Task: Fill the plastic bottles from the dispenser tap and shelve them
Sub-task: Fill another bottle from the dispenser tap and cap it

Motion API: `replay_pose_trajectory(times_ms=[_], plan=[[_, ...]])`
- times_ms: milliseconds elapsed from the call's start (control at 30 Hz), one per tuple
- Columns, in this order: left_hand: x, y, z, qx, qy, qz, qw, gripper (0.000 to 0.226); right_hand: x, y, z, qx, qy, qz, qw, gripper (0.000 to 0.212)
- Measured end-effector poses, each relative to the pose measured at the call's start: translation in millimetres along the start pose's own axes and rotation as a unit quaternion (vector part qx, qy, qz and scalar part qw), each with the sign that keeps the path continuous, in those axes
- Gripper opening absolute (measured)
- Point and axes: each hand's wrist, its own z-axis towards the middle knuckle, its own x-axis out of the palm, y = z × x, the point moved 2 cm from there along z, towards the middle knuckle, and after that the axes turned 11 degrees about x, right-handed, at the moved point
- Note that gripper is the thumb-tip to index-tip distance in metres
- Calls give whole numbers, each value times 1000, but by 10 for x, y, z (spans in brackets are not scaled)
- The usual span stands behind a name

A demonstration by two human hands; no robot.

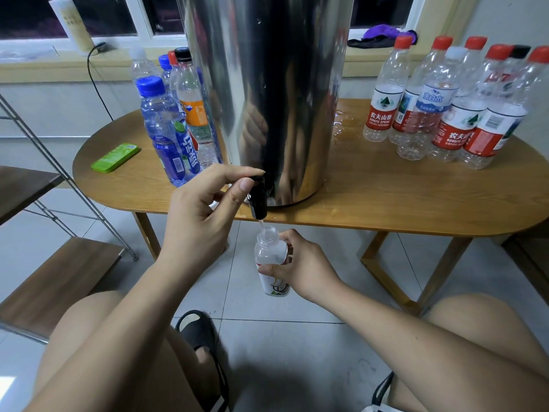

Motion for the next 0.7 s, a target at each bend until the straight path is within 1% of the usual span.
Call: replay_pose_trajectory(times_ms=[233, 700], plan=[[3, 7, -4, -2, 2, -4, 1000, 18, 12, -28, 19, 1, 1, 2, 1000, 65], [4, -5, -2, 0, 0, -6, 1000, 17, -1, -14, 16, 0, 0, 0, 1000, 60]])
